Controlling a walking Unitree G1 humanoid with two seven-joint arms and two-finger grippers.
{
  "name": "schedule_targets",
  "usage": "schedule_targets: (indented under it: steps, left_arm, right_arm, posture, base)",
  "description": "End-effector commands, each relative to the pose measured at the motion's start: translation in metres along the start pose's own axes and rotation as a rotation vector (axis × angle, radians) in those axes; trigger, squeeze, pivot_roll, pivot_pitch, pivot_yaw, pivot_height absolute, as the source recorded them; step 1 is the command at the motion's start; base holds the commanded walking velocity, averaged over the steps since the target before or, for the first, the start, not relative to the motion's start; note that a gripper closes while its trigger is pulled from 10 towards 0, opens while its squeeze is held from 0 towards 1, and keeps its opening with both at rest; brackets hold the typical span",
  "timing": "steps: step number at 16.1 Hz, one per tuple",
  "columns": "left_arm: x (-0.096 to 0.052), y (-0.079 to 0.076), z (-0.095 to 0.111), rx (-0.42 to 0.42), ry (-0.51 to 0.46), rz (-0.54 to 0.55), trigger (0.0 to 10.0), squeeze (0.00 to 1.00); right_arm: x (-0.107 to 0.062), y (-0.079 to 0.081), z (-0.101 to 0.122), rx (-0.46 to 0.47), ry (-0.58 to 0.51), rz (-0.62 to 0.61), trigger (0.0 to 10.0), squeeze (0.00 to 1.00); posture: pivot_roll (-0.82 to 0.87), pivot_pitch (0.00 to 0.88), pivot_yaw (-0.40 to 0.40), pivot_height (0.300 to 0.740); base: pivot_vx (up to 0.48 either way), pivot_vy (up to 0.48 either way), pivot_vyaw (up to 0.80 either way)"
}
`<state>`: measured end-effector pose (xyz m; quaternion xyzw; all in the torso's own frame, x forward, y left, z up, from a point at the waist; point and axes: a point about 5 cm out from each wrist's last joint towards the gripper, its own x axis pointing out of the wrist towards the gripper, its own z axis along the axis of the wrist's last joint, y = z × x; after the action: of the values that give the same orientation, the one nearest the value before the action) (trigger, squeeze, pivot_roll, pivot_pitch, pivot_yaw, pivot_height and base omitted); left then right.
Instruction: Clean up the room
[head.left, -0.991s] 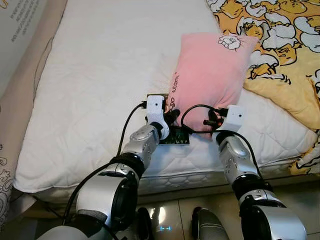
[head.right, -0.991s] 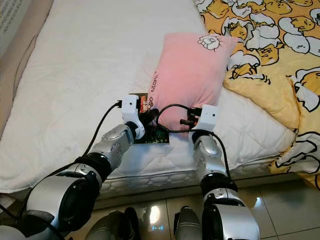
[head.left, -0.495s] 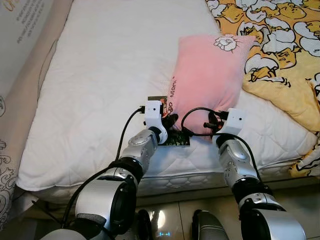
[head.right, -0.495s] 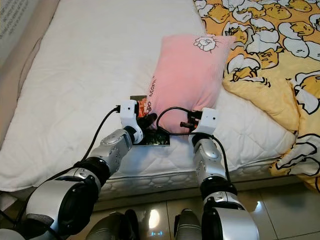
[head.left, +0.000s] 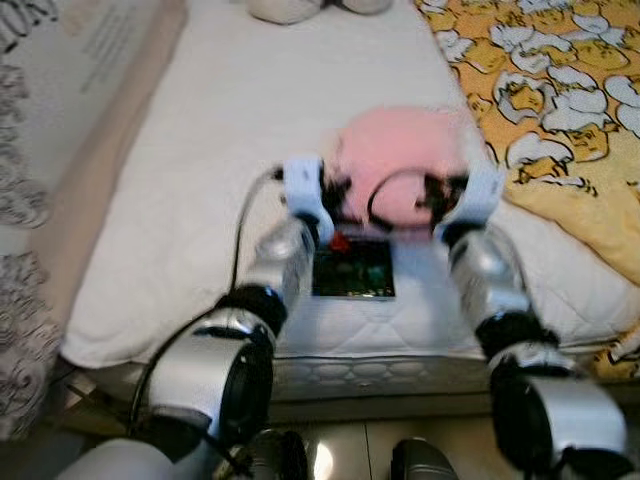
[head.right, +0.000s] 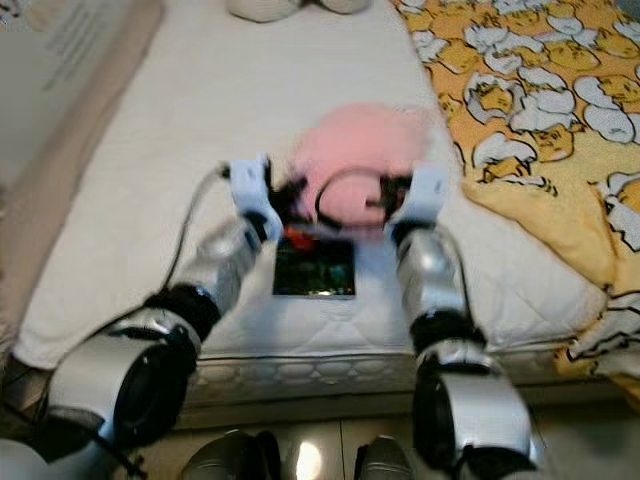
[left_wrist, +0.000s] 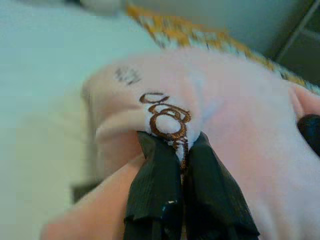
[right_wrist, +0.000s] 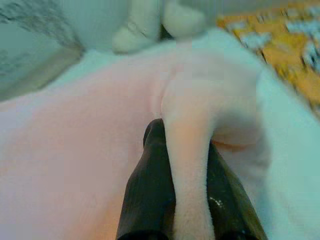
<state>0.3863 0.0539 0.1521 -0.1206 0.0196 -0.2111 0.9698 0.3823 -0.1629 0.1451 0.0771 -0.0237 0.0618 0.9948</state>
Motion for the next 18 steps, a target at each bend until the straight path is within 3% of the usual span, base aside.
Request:
schedule_targets:
  steps: [1,4,10,18]
  left_arm:
    - [0.001,0.006,0.018,0.058,-0.081,0.019,0.0,0.00]
    - [-0.005,0.018,0.025,0.122,-0.134,0.058,0.0,0.00]
    - [-0.011,0.027,0.023,0.194,-0.138,0.067,0.0,0.00]
    - [-0.012,0.034,0.017,0.183,-0.072,0.000,0.0,0.00]
  right_arm:
    - [0.006,0.002,0.019,-0.037,-0.066,0.023,0.0,0.00]
    - [0.011,0.004,0.031,-0.049,-0.099,0.040,0.0,0.00]
    - [0.008,0.015,0.011,-0.065,-0.043,0.060,0.0,0.00]
    - [-0.001,0.010,-0.002,-0.094,-0.021,0.010,0.0,0.00]
  posture:
    - [0.01,0.000,0.039,0.728]
    - [0.04,0.000,0.022,0.728]
    - [0.05,0.000,0.007,0.728]
    - [0.02,0.000,0.024,0.728]
  base:
    - [0.000,0.000,0.00]
    - [0.000,0.000,0.52]
    - [0.000,0.000,0.72]
    - [0.000,0.449,0.00]
